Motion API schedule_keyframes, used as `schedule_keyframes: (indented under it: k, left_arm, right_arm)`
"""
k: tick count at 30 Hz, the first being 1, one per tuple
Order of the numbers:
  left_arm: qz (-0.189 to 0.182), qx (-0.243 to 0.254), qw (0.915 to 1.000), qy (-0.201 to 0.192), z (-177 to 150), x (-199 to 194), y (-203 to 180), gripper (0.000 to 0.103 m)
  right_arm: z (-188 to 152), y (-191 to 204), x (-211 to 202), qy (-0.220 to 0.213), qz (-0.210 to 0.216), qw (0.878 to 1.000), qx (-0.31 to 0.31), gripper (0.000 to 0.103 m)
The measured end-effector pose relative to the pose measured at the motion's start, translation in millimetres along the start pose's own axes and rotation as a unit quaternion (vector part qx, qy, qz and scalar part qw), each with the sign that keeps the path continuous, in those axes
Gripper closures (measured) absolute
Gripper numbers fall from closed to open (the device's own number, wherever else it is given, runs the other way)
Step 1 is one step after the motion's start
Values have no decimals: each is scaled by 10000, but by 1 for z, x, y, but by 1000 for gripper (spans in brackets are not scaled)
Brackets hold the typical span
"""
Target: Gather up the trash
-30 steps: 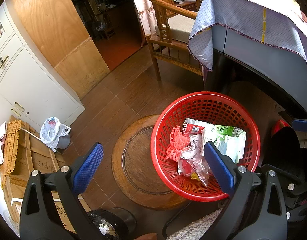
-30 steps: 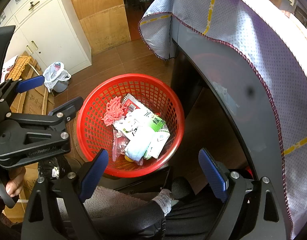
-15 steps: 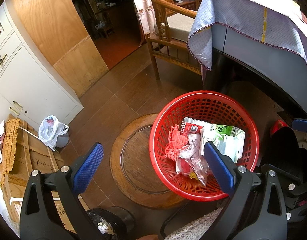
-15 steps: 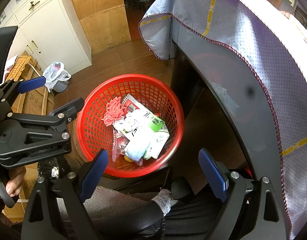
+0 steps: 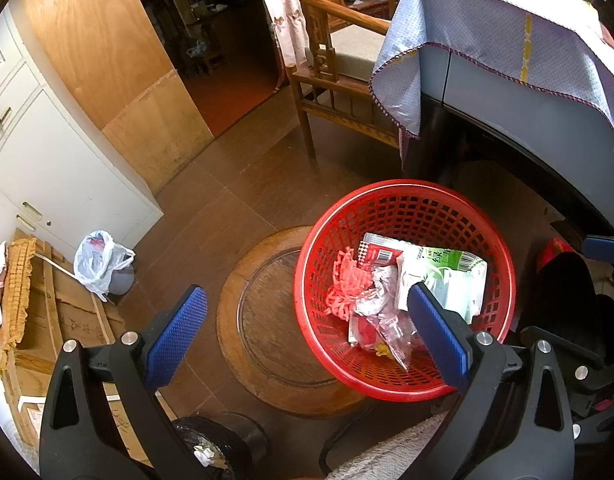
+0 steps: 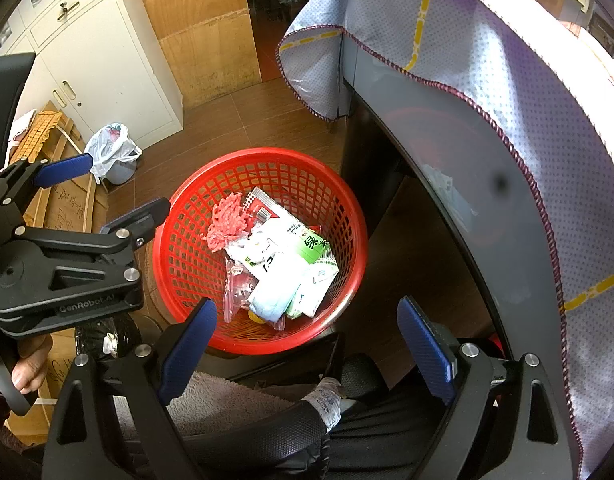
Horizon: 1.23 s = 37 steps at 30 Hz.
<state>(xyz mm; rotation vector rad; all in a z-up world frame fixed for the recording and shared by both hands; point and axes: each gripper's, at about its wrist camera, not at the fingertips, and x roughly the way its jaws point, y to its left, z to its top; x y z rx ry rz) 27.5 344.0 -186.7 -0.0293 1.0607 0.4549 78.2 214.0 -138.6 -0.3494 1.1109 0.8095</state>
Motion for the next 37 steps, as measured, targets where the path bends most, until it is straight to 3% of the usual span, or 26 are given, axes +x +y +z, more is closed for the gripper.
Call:
schedule_keyframes:
  k: [25,37]
  left_arm:
    - [-89,-3,9999,82,0,6,0,7]
    - [105,130,9998,-68,2,1,1,7]
  right_arm:
    - [-1,0,0,10,2,10000,-1,13]
    - [-1,0,0,17,5,10000,2,13]
